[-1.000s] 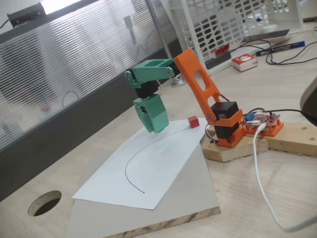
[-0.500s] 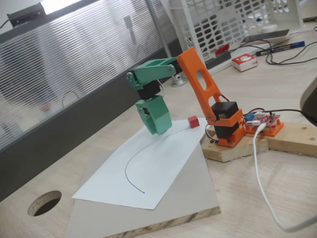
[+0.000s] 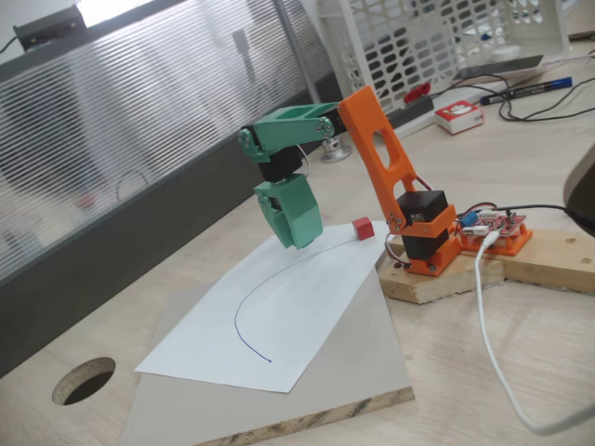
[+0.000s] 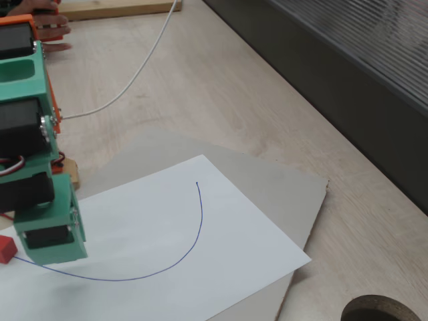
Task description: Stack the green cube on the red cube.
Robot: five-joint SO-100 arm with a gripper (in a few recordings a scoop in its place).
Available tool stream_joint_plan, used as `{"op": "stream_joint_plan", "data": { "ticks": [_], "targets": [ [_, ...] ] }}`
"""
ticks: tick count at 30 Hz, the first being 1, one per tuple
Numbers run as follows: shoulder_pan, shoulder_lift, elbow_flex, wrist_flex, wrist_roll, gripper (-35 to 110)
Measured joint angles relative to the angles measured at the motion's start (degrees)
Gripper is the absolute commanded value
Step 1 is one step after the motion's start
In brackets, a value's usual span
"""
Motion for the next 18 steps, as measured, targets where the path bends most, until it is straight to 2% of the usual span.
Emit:
{"op": "stream_joint_plan", "data": {
  "ticks": [18],
  "targets": [
    [3.6,0.0,0.0,0.4,0.0,9]
  ]
}}
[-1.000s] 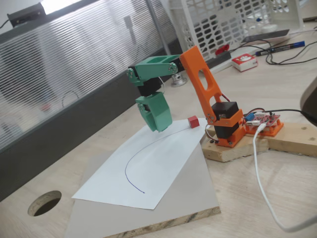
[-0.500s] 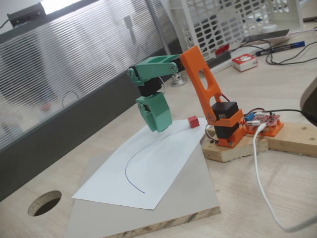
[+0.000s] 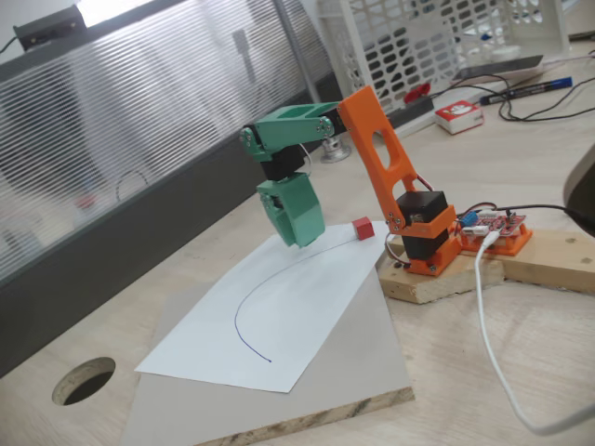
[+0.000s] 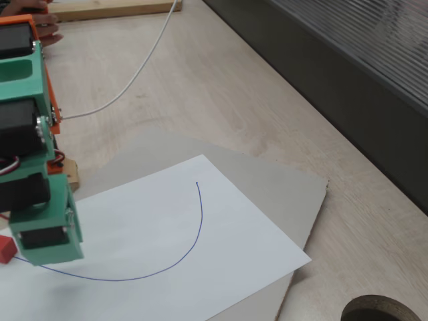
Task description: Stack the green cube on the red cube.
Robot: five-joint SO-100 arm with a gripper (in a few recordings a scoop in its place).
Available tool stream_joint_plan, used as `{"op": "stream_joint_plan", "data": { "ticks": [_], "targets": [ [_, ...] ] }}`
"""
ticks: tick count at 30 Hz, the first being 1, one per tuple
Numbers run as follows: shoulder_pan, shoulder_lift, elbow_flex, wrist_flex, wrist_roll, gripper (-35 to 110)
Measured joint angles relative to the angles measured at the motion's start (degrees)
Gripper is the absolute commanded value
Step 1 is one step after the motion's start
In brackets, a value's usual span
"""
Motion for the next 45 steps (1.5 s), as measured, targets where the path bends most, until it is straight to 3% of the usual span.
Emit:
{"op": "stream_joint_plan", "data": {
  "ticks": [7,35,45],
  "targets": [
    [4.3,0.0,0.0,0.0,0.0,9],
    [4.3,9.3,7.0,0.1,0.0,9],
    [11.3,9.3,7.3,0.0,-0.1,9]
  ]
}}
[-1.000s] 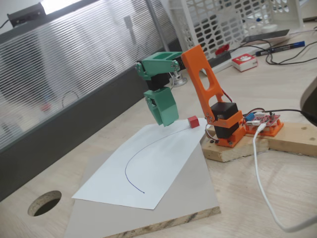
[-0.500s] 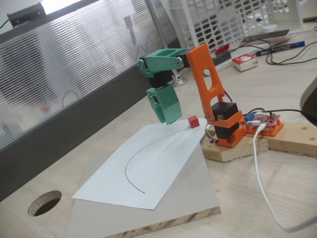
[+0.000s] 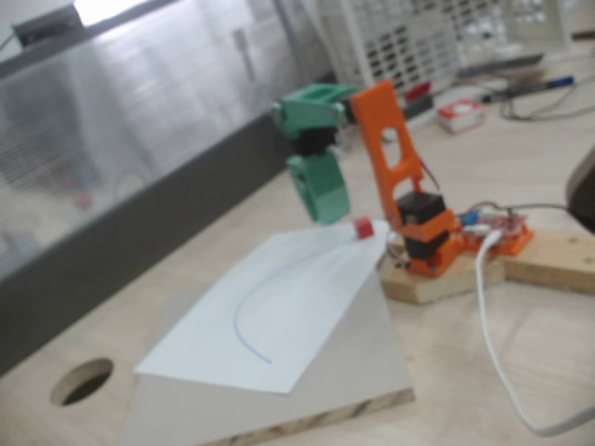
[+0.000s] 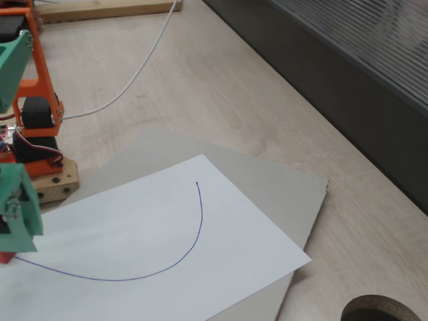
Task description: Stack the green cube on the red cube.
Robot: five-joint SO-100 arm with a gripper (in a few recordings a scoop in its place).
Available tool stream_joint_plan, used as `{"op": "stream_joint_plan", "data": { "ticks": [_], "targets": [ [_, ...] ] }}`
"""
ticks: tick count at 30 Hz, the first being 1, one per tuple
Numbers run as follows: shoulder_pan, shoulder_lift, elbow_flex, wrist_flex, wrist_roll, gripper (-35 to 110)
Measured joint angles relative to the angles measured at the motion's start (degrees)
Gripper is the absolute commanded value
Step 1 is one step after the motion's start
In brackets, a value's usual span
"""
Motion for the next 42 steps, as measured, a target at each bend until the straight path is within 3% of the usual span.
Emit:
{"op": "stream_joint_plan", "data": {
  "ticks": [42],
  "targets": [
    [5.1,8.2,7.7,0.1,0.1,9]
  ]
}}
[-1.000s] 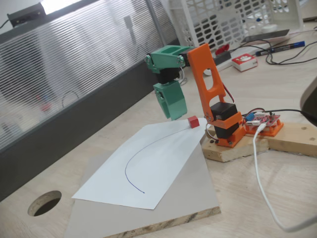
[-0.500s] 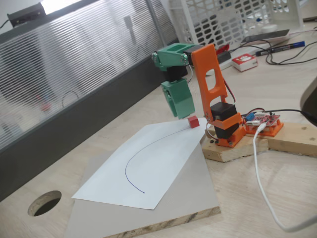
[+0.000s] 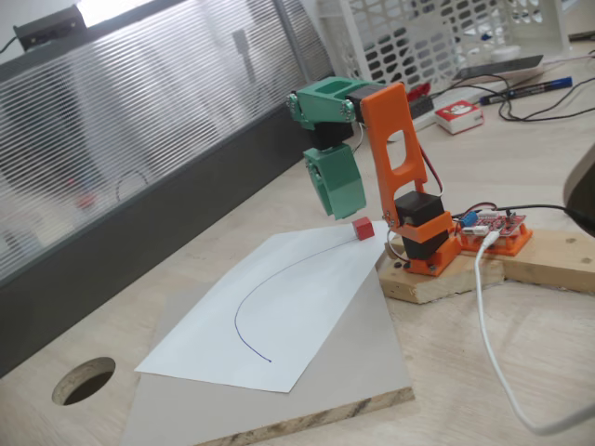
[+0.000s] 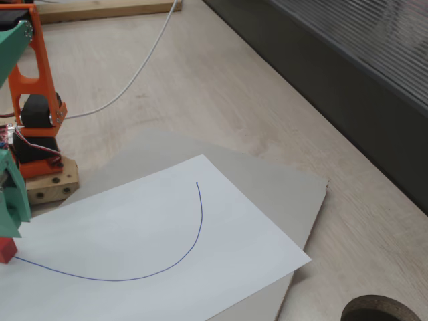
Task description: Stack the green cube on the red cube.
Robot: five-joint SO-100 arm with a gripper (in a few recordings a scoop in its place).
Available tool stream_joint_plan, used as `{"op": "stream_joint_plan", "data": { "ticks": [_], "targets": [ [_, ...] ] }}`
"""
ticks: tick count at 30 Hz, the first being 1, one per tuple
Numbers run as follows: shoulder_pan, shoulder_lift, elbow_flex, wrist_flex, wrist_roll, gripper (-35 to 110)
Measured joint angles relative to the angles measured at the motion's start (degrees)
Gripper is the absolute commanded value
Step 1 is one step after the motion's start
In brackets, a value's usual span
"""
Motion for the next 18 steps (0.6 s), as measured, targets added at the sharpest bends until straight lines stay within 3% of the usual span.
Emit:
{"op": "stream_joint_plan", "data": {
  "ticks": [18],
  "targets": [
    [3.7,-1.3,0.0,-0.3,0.0,9]
  ]
}}
